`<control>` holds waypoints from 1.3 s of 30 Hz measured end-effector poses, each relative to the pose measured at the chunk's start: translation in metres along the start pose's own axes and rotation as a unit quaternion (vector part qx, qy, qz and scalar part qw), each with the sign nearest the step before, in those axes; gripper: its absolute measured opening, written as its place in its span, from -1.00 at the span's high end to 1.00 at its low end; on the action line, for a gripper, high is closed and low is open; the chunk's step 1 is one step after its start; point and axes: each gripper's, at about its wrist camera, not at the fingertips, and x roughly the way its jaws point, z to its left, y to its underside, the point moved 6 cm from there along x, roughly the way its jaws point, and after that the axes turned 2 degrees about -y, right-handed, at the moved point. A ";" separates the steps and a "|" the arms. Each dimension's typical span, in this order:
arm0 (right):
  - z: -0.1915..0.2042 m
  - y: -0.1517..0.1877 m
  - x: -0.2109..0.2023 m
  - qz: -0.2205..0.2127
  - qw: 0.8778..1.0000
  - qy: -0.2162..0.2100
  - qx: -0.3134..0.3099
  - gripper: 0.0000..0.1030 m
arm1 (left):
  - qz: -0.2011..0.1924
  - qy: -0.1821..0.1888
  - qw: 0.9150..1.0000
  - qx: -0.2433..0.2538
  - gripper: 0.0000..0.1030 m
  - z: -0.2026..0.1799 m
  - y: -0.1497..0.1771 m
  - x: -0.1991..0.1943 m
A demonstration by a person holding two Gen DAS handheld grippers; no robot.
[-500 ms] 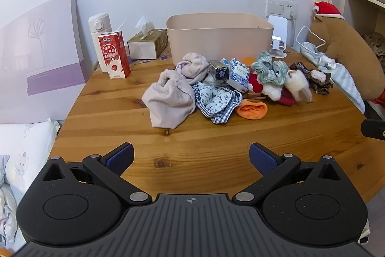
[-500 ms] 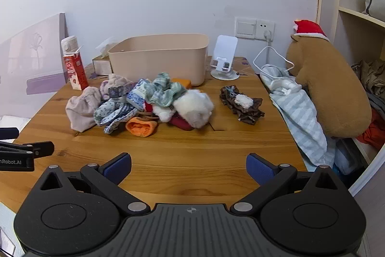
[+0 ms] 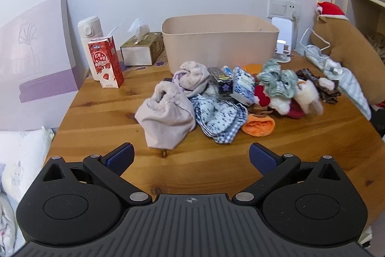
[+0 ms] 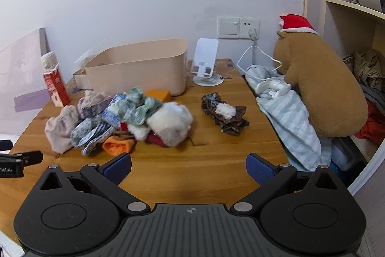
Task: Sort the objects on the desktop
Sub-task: 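Move both tools toward the pile of socks and plush items, then grasp the beige fuzzy slipper sock with the left tool while the right tool grasps the brown plaid bag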
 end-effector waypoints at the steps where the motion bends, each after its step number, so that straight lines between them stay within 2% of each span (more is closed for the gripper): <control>1: -0.002 -0.002 0.003 0.000 1.000 0.000 0.002 -1.00 | -0.001 -0.003 1.000 0.003 -1.00 0.000 -0.002 0.004; 9: -0.012 -0.019 0.038 0.007 1.000 0.008 0.003 -1.00 | 0.000 -0.005 1.000 0.010 -1.00 0.006 -0.021 0.038; 20: -0.043 -0.040 0.099 0.026 0.999 0.037 0.000 -1.00 | 0.027 -0.027 0.999 -0.018 -1.00 0.038 -0.041 0.097; 25: -0.058 -0.049 0.124 0.030 0.999 0.038 0.001 -1.00 | 0.038 -0.025 0.998 -0.032 -1.00 0.049 -0.047 0.120; 32: -0.066 -0.058 0.163 0.042 0.998 0.041 -0.027 -1.00 | 0.053 -0.018 0.997 -0.048 -1.00 0.055 -0.047 0.146; 39: -0.068 -0.066 0.212 0.068 0.991 0.043 -0.103 -1.00 | 0.064 -0.011 0.996 -0.055 -1.00 0.055 -0.045 0.164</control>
